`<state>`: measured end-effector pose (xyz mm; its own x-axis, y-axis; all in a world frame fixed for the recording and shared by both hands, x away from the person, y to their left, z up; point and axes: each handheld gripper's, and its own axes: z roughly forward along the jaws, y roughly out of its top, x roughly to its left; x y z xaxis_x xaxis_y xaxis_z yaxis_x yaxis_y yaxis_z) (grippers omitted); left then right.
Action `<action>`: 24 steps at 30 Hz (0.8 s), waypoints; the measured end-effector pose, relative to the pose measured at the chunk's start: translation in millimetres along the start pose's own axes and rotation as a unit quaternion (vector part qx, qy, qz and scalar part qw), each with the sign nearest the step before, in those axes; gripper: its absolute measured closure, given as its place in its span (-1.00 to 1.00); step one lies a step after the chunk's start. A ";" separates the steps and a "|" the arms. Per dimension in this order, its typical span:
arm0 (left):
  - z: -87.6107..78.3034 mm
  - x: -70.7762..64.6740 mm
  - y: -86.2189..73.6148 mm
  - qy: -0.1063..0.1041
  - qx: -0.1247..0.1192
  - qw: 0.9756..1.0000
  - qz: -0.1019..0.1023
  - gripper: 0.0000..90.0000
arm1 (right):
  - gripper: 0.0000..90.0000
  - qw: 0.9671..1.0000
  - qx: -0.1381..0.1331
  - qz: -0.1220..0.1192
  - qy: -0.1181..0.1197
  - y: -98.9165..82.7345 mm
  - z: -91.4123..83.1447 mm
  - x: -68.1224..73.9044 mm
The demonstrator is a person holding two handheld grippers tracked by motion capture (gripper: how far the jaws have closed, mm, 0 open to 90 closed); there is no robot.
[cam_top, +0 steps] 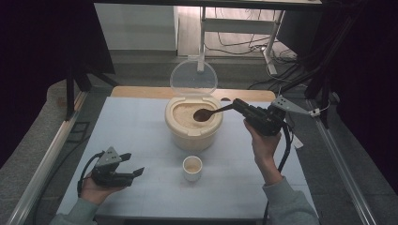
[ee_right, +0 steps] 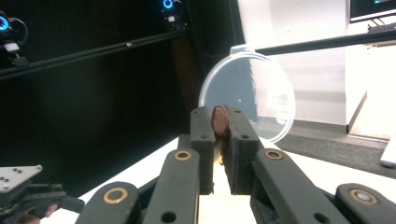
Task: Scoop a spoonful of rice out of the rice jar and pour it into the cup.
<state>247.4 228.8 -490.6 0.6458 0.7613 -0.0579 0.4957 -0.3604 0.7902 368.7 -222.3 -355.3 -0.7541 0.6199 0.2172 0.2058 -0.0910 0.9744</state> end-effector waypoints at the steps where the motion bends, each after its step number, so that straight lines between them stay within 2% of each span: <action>1: 0.0 0.0 0.0 0.000 0.000 1.000 0.000 -0.46 | 0.86 1.000 0.003 -0.003 -0.004 0.1 1.3 -0.4; 8: -1.2 0.8 -0.6 0.003 -0.001 1.000 -0.002 -0.46 | 0.86 0.999 0.009 -0.020 -0.029 4.5 7.0 -3.8; 11: -1.5 0.8 -0.7 0.003 -0.001 1.000 -0.002 -0.46 | 0.86 0.998 0.020 -0.032 -0.045 8.9 10.7 -4.6; 15: -0.2 0.1 -0.7 0.002 0.003 1.000 -0.001 -0.46 | 0.86 0.995 0.039 -0.060 -0.067 13.4 17.1 -2.4; 20: 0.7 -1.2 -0.5 -0.001 0.006 1.000 0.000 -0.47 | 0.86 0.989 0.069 -0.092 -0.092 14.1 27.4 0.9; 24: 0.7 -1.0 -0.5 -0.001 0.005 1.000 0.000 -0.47 | 0.86 0.988 0.085 -0.091 -0.089 12.6 34.1 3.7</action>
<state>246.9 227.9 -491.3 0.6466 0.7605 -0.0597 0.5023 -0.3656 0.7836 389.8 -194.5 -344.2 -0.6693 0.7430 0.0101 0.1896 0.1575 0.9691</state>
